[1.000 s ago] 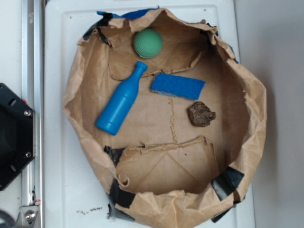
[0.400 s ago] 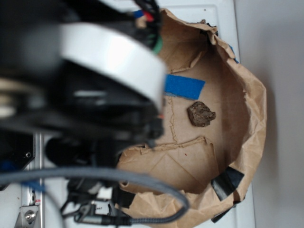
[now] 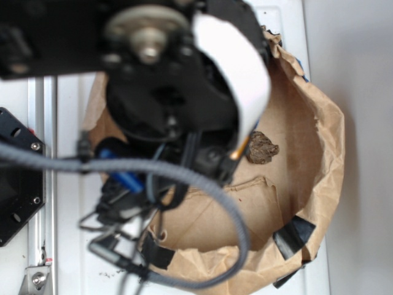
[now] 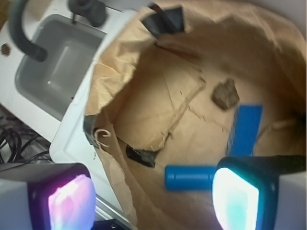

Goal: Grab the rock.

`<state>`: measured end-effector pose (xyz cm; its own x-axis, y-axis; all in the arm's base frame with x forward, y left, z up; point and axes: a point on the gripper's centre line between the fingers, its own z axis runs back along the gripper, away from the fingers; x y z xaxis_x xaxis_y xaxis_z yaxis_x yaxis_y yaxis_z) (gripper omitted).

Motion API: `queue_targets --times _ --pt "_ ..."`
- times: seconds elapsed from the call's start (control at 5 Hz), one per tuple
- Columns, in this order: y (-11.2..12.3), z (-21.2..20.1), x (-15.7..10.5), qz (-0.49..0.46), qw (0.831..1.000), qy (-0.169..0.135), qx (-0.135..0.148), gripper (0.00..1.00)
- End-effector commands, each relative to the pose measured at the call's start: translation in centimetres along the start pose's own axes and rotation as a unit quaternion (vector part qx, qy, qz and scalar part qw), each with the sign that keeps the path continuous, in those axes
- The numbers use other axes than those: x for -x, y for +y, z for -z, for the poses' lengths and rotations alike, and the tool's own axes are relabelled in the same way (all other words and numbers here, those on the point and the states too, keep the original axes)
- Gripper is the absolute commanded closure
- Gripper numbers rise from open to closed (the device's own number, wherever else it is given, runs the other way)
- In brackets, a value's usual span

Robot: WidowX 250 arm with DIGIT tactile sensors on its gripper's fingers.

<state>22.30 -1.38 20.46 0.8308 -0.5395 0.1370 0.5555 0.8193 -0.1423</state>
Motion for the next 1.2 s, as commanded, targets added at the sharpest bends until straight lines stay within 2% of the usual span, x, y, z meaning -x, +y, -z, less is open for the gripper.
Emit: queue_targets --times 0.0,0.4,0.6,0.8,1.0 --pt "-0.5 -0.8 -0.1 0.001 1.0 -0.017 -0.014 0.0" --pt "4.4 5.0 -0.5 0.01 0.999 0.004 -0.053 0.0" --pt "6.5 7.0 -1.0 0.018 0.998 0.011 -0.052 0.0" --pt "7.0 8.6 -1.6 0.026 0.998 0.016 -0.049 0.0" --pt "5.3 10.7 -2.1 0.047 0.997 0.009 -0.066 0.0"
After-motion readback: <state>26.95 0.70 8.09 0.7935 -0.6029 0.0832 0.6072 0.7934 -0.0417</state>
